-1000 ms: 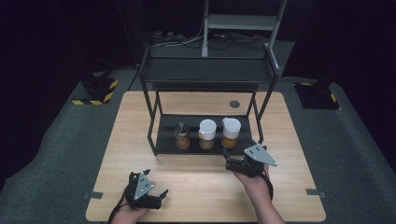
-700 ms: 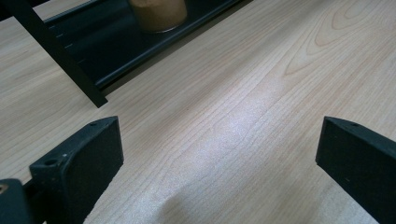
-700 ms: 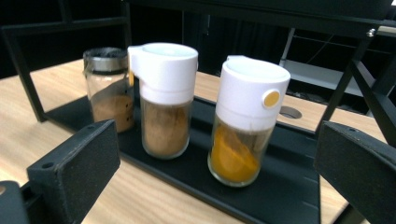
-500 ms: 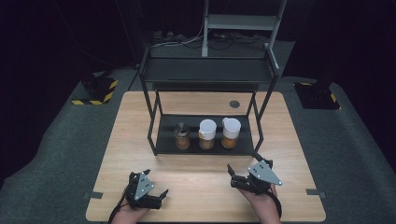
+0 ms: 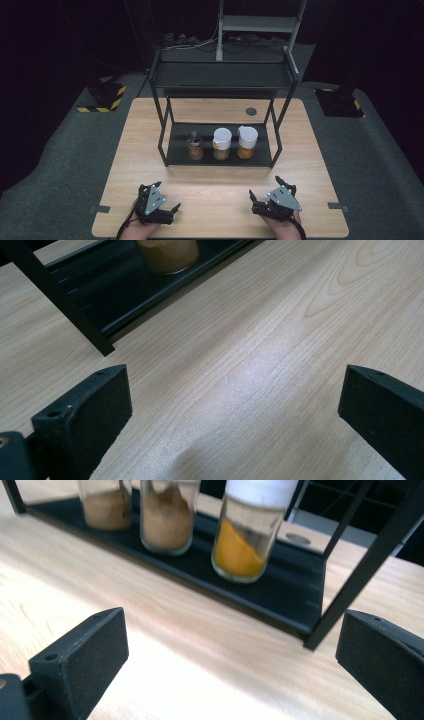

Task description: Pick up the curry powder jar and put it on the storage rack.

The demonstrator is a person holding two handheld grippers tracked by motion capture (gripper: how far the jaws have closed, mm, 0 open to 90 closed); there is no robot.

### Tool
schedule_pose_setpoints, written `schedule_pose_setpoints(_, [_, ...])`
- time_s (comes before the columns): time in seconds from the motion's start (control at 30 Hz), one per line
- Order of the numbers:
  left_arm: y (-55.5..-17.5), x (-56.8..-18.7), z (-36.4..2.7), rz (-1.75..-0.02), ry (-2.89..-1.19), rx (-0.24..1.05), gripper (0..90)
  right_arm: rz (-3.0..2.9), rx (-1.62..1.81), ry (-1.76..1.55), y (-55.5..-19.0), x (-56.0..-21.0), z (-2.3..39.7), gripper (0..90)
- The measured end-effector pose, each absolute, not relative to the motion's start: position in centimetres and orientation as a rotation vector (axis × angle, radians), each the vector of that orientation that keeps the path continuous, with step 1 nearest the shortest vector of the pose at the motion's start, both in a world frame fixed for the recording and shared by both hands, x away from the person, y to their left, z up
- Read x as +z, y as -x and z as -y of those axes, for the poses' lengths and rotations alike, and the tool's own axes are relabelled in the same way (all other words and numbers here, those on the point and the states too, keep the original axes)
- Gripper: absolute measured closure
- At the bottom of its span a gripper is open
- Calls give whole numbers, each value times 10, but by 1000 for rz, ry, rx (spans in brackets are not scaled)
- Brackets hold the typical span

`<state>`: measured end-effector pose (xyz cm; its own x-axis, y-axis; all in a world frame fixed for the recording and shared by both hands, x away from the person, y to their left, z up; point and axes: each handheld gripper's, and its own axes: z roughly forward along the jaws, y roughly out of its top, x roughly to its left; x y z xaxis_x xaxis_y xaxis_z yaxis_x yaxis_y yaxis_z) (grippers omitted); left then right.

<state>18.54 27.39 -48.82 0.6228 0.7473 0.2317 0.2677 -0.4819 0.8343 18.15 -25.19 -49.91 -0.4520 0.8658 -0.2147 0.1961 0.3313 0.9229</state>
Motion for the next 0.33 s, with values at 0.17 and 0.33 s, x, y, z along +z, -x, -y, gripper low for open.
schedule_pose_setpoints(0.17, [-186,-488,-274,-795,-2043,757,11,-1882,1107,-943,-182,-502,254,0])
schedule_pose_setpoints(0.33, [-186,-488,-274,-796,-2042,756,11,-1880,1115,-960,-181,-503,259,0])
